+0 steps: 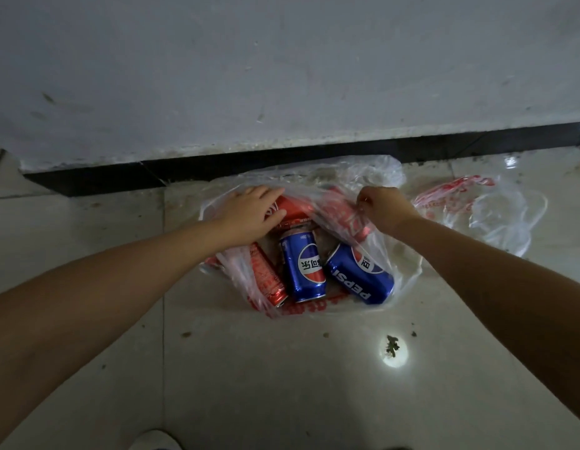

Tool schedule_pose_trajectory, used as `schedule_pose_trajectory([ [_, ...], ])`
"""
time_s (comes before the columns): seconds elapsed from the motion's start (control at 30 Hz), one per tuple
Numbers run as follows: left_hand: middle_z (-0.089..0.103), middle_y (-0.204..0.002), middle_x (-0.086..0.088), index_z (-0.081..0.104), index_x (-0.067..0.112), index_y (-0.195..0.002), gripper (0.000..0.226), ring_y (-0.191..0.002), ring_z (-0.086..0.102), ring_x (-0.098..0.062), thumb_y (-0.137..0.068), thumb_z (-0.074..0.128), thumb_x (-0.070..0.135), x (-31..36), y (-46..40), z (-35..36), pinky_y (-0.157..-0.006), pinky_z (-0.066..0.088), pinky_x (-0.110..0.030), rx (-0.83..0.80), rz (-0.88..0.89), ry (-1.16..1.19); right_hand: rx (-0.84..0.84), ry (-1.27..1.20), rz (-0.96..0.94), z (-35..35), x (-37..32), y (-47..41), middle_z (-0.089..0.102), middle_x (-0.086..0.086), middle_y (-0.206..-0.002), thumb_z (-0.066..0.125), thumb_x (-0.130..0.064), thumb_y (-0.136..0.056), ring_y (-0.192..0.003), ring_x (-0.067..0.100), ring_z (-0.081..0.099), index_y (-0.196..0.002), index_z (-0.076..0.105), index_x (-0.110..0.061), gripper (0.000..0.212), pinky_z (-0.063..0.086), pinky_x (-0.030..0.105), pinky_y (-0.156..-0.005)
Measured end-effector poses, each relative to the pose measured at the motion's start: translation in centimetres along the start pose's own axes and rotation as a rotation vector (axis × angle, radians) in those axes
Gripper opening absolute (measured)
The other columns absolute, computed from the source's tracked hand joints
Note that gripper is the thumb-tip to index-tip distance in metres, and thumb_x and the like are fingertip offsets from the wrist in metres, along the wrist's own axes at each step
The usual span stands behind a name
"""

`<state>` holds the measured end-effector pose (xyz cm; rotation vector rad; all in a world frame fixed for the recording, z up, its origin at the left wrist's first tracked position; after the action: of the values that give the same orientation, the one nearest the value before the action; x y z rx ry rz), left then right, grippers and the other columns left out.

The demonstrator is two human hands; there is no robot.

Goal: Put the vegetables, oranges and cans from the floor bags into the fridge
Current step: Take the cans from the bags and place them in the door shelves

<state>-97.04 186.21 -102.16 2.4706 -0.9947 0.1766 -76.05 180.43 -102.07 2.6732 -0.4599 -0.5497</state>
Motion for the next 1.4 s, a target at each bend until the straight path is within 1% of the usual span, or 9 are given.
schedule_pose_trajectory([
  [0.17, 0.042, -0.143, -0.004, 0.036, 0.024, -0.143, 0.048, -0.128, 0.043, -0.021, -0.097, 0.045, 0.026, 1.2, 0.7, -1.6, -0.097, 0.042, -0.031, 0.060, 0.130, 0.094, 0.076, 0.311, 0.105, 0.6, 1.8, -1.4, 0.056, 0.011, -0.108, 0.055, -0.013, -0.091, -0.088, 0.023, 0.055, -0.107, 0.059, -0.008, 0.017, 0.048, 0.033, -0.067],
  [0.3, 0.062, -0.125, -0.008, 0.056, 0.015, -0.128, 0.042, -0.112, 0.060, -0.025, -0.086, 0.057, 0.018, 6.2, 4.6, -1.1, -0.096, 0.046, -0.038, 0.234, 0.542, -0.219, 0.039, 0.001, 0.279, 0.2, 4.3, -1.3, 0.065, 0.009, -0.094, 0.044, -0.010, -0.094, -0.076, 0.021, 0.062, -0.098, 0.064, -0.004, 0.021, 0.054, 0.031, -0.070],
  [0.43, 0.055, -0.137, -0.010, 0.052, 0.019, -0.133, 0.064, -0.125, 0.053, -0.025, -0.074, 0.074, 0.012, 9.1, 6.6, 3.3, -0.108, 0.036, -0.041, 0.147, 0.819, -0.425, 0.178, -0.125, -0.039, -3.5, -1.5, 3.3, 0.060, -0.001, -0.094, 0.041, -0.015, -0.097, -0.078, 0.015, 0.061, -0.102, 0.062, -0.012, 0.022, 0.050, 0.025, -0.072],
  [0.53, 0.034, -0.152, -0.009, 0.035, 0.020, -0.145, 0.069, -0.142, 0.030, -0.023, -0.083, 0.064, 0.011, 10.2, 5.4, 5.8, -0.118, 0.015, -0.043, 0.031, 0.755, -0.543, -0.094, 0.144, -0.134, 1.2, -4.2, 7.3, 0.064, 0.005, -0.099, 0.043, -0.031, -0.096, -0.077, 0.016, 0.061, -0.097, 0.058, -0.015, 0.023, 0.051, 0.026, -0.065],
  [0.6, 0.033, -0.152, -0.010, 0.035, 0.018, -0.144, 0.067, -0.143, 0.026, -0.024, -0.084, 0.063, 0.012, 10.6, 4.1, 6.0, -0.118, 0.014, -0.047, 0.021, 0.686, -0.593, -0.237, 0.321, -0.104, 4.7, -3.4, 8.9, 0.055, 0.009, -0.118, 0.049, -0.044, -0.092, -0.096, 0.025, 0.060, -0.116, 0.052, -0.010, 0.042, 0.051, 0.034, -0.077],
  [0.8, 0.040, -0.143, -0.011, 0.039, 0.011, -0.136, 0.047, -0.136, 0.033, -0.028, -0.090, 0.050, 0.011, 11.7, 2.3, 7.3, -0.118, 0.013, -0.047, -0.064, 0.659, -0.707, -0.294, 0.169, -0.021, 7.7, -0.3, 8.9, 0.048, 0.012, -0.132, 0.070, -0.047, -0.077, -0.112, 0.029, 0.055, -0.141, 0.029, -0.010, 0.085, 0.049, 0.036, -0.091],
  [0.97, 0.047, -0.137, -0.005, 0.044, 0.015, -0.131, 0.056, -0.130, 0.041, -0.022, -0.080, 0.064, 0.026, 10.4, 3.0, 6.2, -0.118, 0.013, -0.044, -0.051, 0.607, -0.449, -0.219, -0.101, 0.048, 7.5, -0.3, 8.7, 0.051, 0.006, -0.128, 0.078, -0.038, -0.060, -0.108, 0.023, 0.058, -0.140, 0.030, -0.014, 0.096, 0.055, 0.036, -0.088],
  [1.13, 0.058, -0.110, 0.010, 0.049, 0.028, -0.114, 0.059, -0.099, 0.054, -0.007, -0.066, 0.077, 0.048, 6.6, 3.9, 1.8, -0.095, 0.048, -0.033, 0.089, 0.273, 0.312, -0.140, -0.349, 0.090, 4.5, 0.5, 9.7, 0.056, -0.002, -0.110, 0.083, -0.024, -0.066, -0.096, 0.014, 0.057, -0.132, 0.036, -0.013, 0.082, 0.048, 0.025, -0.079],
  [1.4, 0.058, -0.111, 0.013, 0.048, 0.027, -0.122, 0.061, -0.105, 0.057, -0.006, -0.071, 0.081, 0.018, 3.7, 4.7, -0.4, -0.088, 0.045, -0.017, 0.264, -0.120, 0.975, 0.018, -0.640, 0.136, 0.8, -2.2, 9.2, 0.052, -0.006, -0.111, 0.081, -0.017, -0.072, -0.102, 0.010, 0.051, -0.129, 0.037, -0.014, 0.072, 0.042, 0.024, -0.082],
])
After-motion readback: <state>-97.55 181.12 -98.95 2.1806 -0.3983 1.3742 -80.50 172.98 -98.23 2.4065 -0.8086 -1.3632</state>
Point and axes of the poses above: each hand's wrist, its own y-axis away from the middle knuckle, its own z-axis out of the palm, x = y × z, the point moved 10 cm from there along -y, towards the middle knuckle
